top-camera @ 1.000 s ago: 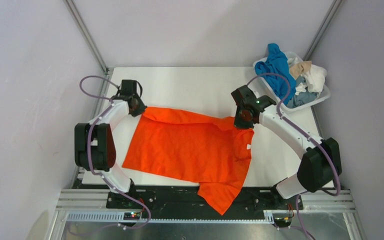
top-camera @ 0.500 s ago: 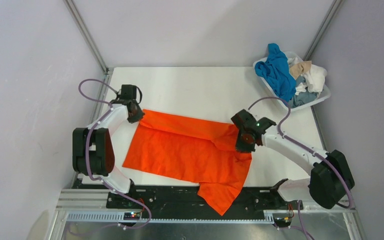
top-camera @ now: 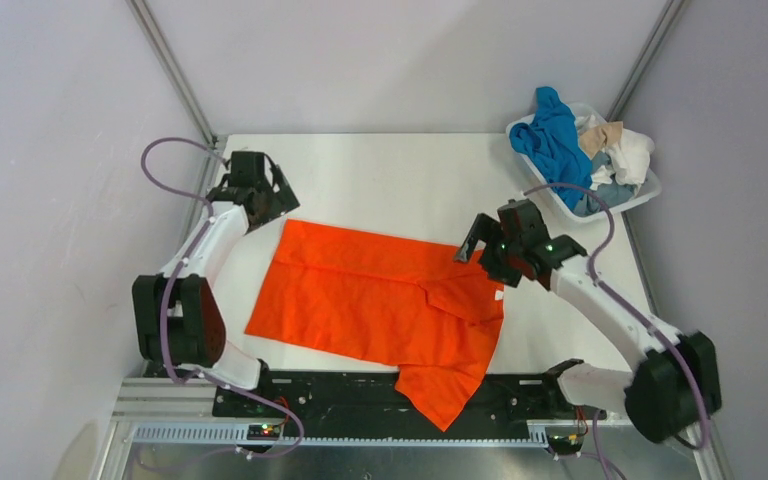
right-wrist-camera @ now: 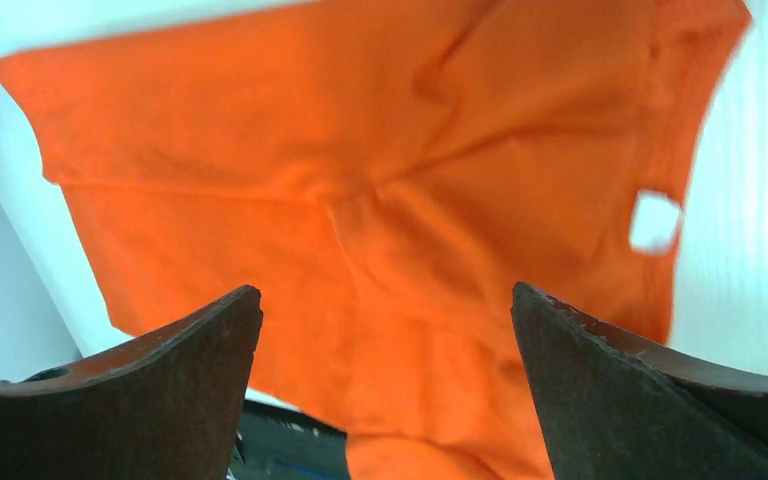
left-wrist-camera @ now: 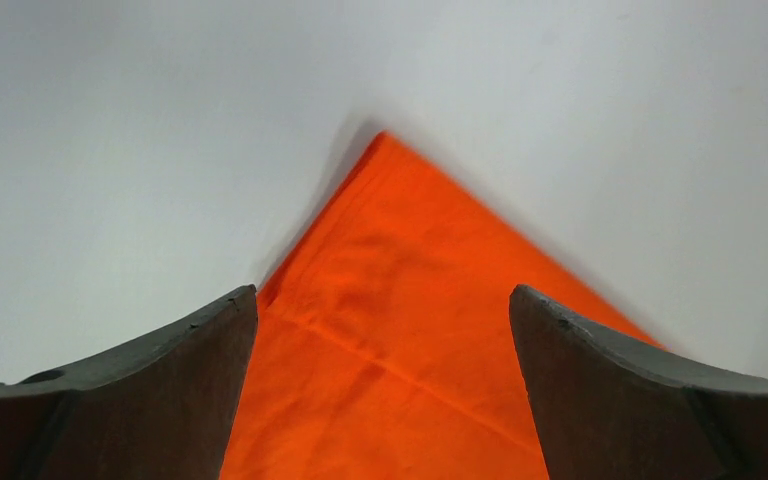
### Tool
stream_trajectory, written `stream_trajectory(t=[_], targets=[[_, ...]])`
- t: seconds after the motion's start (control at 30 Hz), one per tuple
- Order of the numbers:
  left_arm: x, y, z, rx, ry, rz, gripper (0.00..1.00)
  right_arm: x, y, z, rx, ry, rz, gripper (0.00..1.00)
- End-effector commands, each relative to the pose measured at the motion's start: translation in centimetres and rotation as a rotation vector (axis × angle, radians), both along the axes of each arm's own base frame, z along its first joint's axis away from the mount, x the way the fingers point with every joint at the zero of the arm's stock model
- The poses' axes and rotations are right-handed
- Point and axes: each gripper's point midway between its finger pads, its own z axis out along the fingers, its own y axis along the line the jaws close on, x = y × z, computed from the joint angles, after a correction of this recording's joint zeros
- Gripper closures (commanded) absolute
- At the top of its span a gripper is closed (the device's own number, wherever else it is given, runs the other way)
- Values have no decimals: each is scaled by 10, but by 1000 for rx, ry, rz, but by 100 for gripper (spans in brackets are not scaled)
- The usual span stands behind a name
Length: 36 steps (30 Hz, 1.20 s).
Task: Fold and stack the t-shirts
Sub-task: Fold the flattened tshirt in 1/3 of the way
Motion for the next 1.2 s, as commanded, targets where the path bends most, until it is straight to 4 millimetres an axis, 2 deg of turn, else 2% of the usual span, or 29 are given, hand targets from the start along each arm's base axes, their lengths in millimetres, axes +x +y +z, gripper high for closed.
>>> stream_trajectory(t=[0.0,0.03,0.07,0.1,0.13,0.17,0.2,0.23,0.3,0.37,0.4,0.43,0.5,0.6,0.63,0.8,0.93,1.0,1.07,1.1,1.13,1.17], targets=[[31,-39,6,-85,-24,-108,0,52,28,-3,148,-64,94,1],[35,-51,-9,-110,13,-142,0,66,29,-12,130,-51,84,1],[41,-55,-11,-117,15,-151,0,73,27,-29,102,-14,75,1],[44,-58,-27,-121,53,-150,0,87,23,-28,94,-30,52,1],[50,-59,-29,-125,52,-149,0,96,22,-41,87,-14,40,1],[52,-60,-42,-127,81,-144,0,103,18,-45,98,-8,22,1],[55,-60,-44,-129,83,-142,0,110,16,-56,101,5,14,1],[56,-61,-54,-131,106,-137,0,116,9,-62,94,12,-5,1],[56,-59,-68,-137,131,-122,0,121,-8,-82,26,42,-56,1],[55,-57,-82,-156,154,-100,0,116,-27,-102,-38,98,-97,1],[52,-62,-89,-196,162,-116,0,110,-35,-113,-62,142,-112,1],[45,-61,-99,-229,181,-100,0,109,-43,-117,-71,157,-118,1],[40,-62,-102,-283,179,-80,0,103,-48,-120,-69,174,-119,1],[38,-53,-92,-263,144,-33,0,99,-75,-121,-123,194,-185,1],[36,-52,-94,-259,147,-25,0,99,-78,-121,-116,197,-195,1],[32,-63,-105,-333,164,-6,0,116,-76,-118,0,161,-184,1],[34,-59,-102,-333,135,44,0,122,-97,-117,5,150,-230,0],[39,-55,-98,-323,115,75,0,130,-100,-114,2,124,-230,1],[46,-51,-95,-311,94,105,0,142,-95,-114,17,109,-206,1],[48,-50,-96,-316,94,118,0,153,-91,-107,27,81,-194,1],[54,-50,-92,-317,81,122,0,158,-90,-111,25,89,-193,1],[56,-50,-96,-319,87,128,0,172,-89,-102,28,61,-191,1]])
